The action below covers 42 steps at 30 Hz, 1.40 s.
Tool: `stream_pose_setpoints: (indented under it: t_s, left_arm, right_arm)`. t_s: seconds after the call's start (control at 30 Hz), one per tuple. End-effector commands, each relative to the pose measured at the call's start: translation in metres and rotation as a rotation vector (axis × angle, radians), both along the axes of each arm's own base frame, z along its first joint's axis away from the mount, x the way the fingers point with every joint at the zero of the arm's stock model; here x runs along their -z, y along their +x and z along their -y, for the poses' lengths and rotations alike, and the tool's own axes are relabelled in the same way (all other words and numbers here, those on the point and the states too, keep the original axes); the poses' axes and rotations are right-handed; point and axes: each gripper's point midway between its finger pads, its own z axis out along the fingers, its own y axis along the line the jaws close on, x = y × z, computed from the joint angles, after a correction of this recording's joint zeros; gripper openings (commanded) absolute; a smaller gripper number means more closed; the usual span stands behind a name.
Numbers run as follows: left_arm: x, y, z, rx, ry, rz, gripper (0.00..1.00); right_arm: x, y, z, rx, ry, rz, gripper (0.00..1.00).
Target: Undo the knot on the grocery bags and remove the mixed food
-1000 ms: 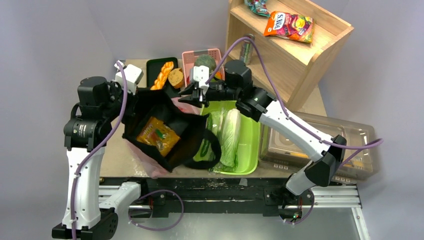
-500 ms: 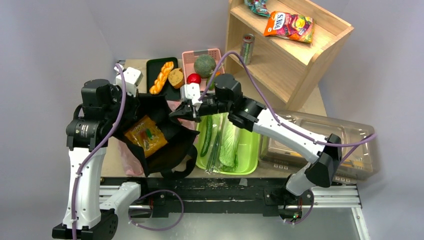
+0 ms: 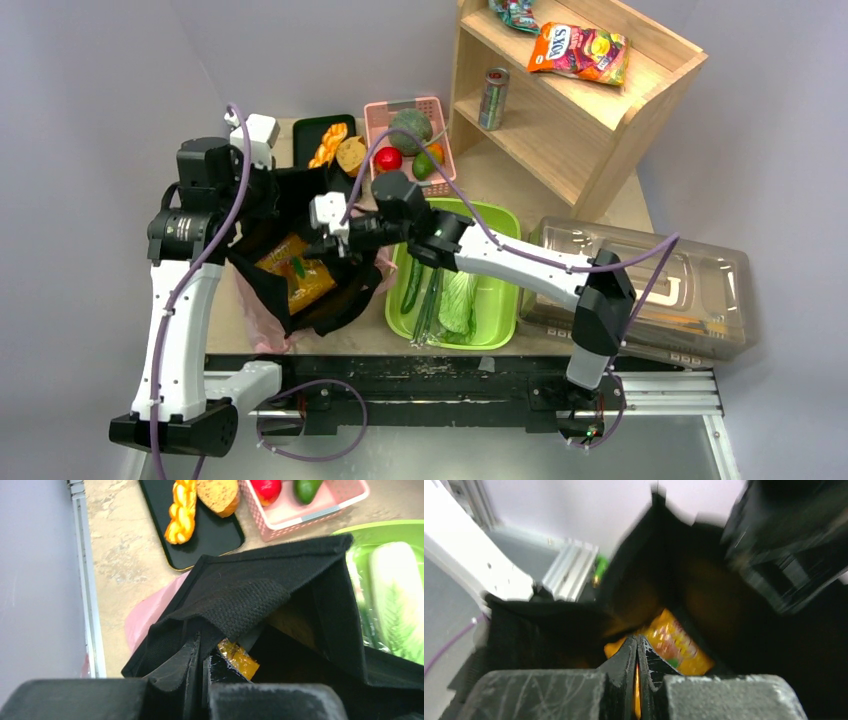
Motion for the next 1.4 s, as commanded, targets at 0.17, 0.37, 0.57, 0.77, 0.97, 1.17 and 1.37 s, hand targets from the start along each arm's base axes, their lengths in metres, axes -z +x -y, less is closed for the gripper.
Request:
stream_pose_setpoints:
  t_s: [0.17, 0.37, 0.57, 0.77, 0.97, 1.17, 1.37]
  left_arm:
    - [-0.062, -0.035, 0.033, 0.166, -0.117, 0.194, 0.00]
    - [-0.064, -0.068, 0.070, 0.409, -0.179, 0.199, 0.00]
    - [-0.061, -0.088, 0.086, 0.555, -0.182, 0.214, 0.00]
    - [-0.058, -0.091, 0.091, 0.577, -0.208, 0.201, 0.00]
    - [-0.052, -0.094, 0.093, 0.595, -0.214, 0.182, 0.00]
    - [-0.053, -0.084, 0.087, 0.540, -0.204, 0.189, 0.00]
    - [-0.054, -0.064, 0.071, 0.396, -0.202, 0.196, 0.00]
  right_arm:
    - [0.142, 0.066, 0.021, 0.384, -0.328, 0.107, 0.16]
    - [0.176, 0.059, 0.018, 0.339, -0.374, 0.058, 0.61]
    - [0.176, 0.053, -0.009, 0.291, -0.333, -0.054, 0.74]
    - [0.198, 0.058, -0.024, 0.315, -0.358, -0.163, 0.97]
    - [0.198, 0.053, -0.042, 0.298, -0.350, -0.296, 0.99]
    - [0.150, 0.047, -0.040, 0.311, -0.133, -0.320, 0.99]
    - [0.154, 0.071, -0.042, 0.502, -0.140, -0.205, 0.92]
